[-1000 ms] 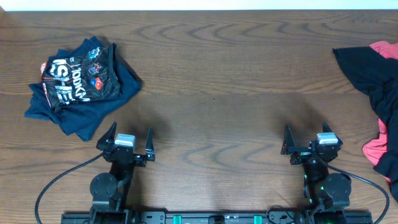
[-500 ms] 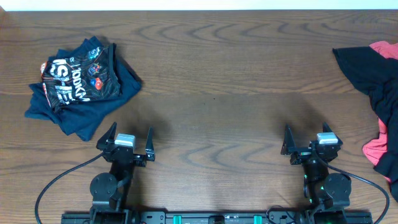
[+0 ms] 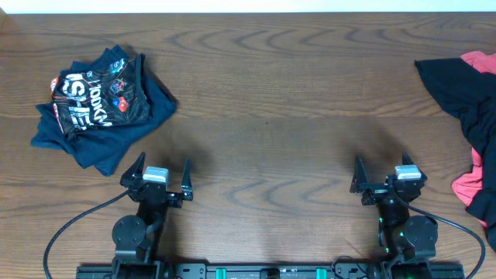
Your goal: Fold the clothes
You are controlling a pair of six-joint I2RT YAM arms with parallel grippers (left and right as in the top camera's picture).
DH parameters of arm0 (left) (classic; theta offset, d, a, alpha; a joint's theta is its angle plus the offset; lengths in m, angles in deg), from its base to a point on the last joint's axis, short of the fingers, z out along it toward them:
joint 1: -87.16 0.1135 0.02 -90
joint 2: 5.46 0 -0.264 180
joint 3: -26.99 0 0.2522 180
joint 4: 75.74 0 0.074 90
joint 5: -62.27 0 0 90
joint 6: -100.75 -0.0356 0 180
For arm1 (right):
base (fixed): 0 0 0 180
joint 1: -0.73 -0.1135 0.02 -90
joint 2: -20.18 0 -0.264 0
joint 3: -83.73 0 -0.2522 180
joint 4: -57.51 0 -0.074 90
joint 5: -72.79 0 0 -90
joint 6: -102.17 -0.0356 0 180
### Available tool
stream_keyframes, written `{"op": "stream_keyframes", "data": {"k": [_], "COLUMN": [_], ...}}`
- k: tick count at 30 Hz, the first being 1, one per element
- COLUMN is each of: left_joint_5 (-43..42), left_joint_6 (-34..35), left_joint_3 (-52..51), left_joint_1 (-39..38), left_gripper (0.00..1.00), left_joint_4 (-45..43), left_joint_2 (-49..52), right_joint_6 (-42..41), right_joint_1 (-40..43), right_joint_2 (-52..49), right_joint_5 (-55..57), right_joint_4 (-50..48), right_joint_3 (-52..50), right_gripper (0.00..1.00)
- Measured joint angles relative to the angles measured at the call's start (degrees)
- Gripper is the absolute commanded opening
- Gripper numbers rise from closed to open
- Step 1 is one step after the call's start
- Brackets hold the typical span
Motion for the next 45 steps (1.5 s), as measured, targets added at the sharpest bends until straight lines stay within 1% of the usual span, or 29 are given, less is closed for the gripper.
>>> {"op": "stream_keyframes", "data": {"k": [36, 42, 45], "left_joint_5": [0.0, 0.0, 0.0], "left_joint_6": [0.0, 1.1, 2.6], "left_joint_3": [0.0, 0.0, 1.1], "left_joint_1": [0.0, 0.0, 0.0], "left_gripper": [0.98, 0.98, 0.98], "left_joint_4": [0.0, 0.1, 2.3], "left_joint_2": [0.0, 0.0, 0.2], "right_joint_6": [0.0, -2.5, -3.6], "right_joint_1": [0.0, 0.0, 0.0], "right_joint_2": [0.0, 0.0, -0.4], "right_joint_5": [-0.2, -2.4, -2.2], "right_joint_4": [0.0, 0.0, 1.7], "right_joint_3": [0.0, 0.0, 0.5], "right_gripper": [0.99, 0.99, 0.99]}}
